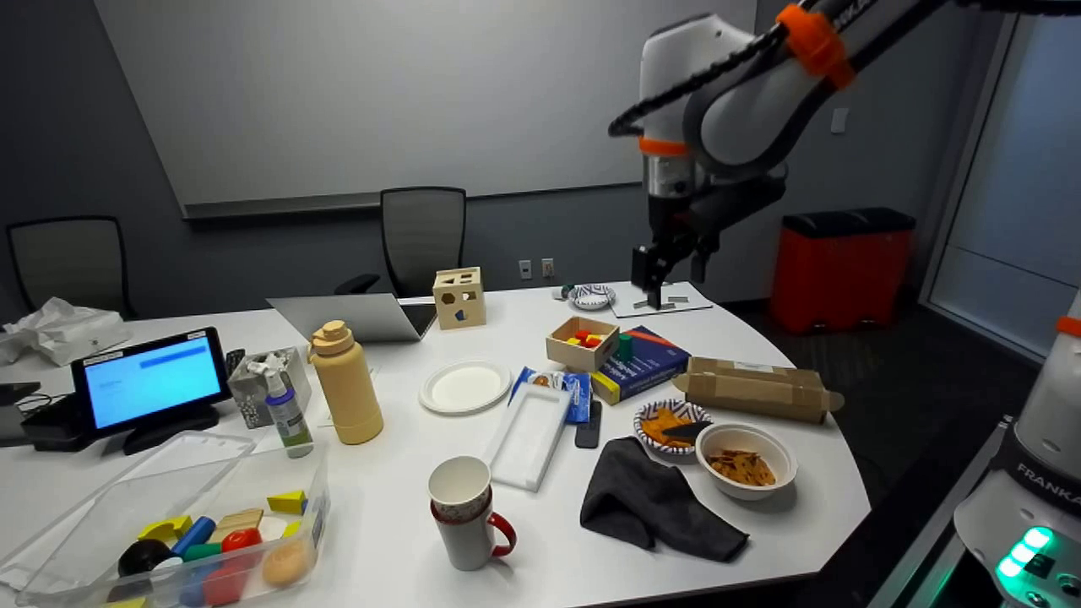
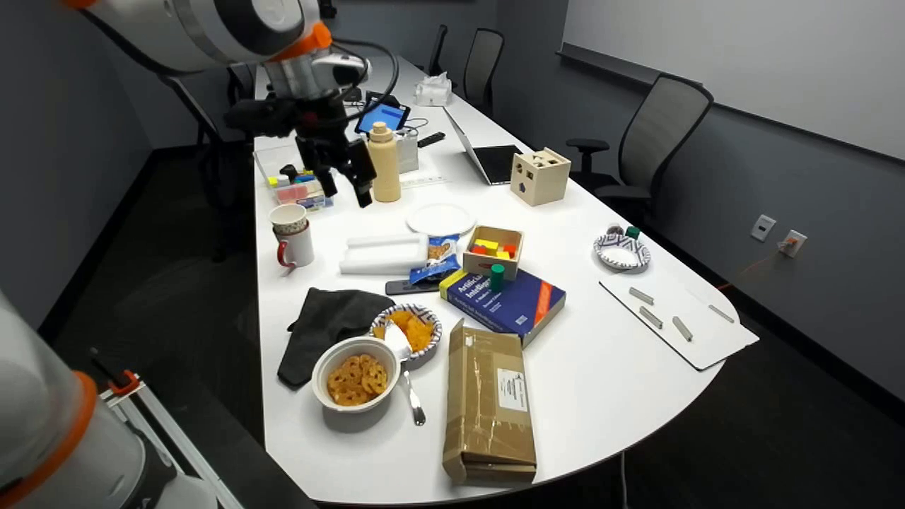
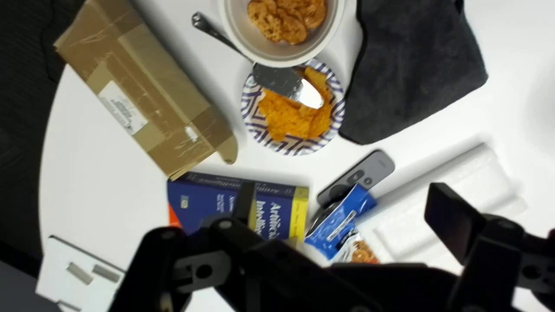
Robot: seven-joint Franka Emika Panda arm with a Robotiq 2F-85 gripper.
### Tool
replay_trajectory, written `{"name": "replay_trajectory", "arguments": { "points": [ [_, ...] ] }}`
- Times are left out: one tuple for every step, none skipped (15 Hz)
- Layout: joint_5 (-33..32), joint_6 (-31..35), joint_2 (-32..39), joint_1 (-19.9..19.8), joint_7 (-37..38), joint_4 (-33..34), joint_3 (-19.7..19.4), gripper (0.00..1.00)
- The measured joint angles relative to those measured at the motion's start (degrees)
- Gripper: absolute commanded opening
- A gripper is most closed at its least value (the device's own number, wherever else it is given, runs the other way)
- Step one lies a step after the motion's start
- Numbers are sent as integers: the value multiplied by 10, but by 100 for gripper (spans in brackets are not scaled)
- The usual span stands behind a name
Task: Wipe the section of the table near the bowls using the grey rag
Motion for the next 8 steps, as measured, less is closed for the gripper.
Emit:
{"name": "replay_trajectory", "arguments": {
  "points": [
    [4,24,27,14,-1,-9,3,100],
    [5,50,55,26,0,-17,7,100],
    [3,75,82,35,2,-24,11,100],
    [-3,99,109,41,8,-30,15,100],
    [-15,125,135,45,18,-35,17,100],
    [-32,147,160,47,29,-37,17,100],
    [-53,168,186,48,42,-38,13,100],
    [-74,188,211,50,55,-38,6,100]
  ]
}}
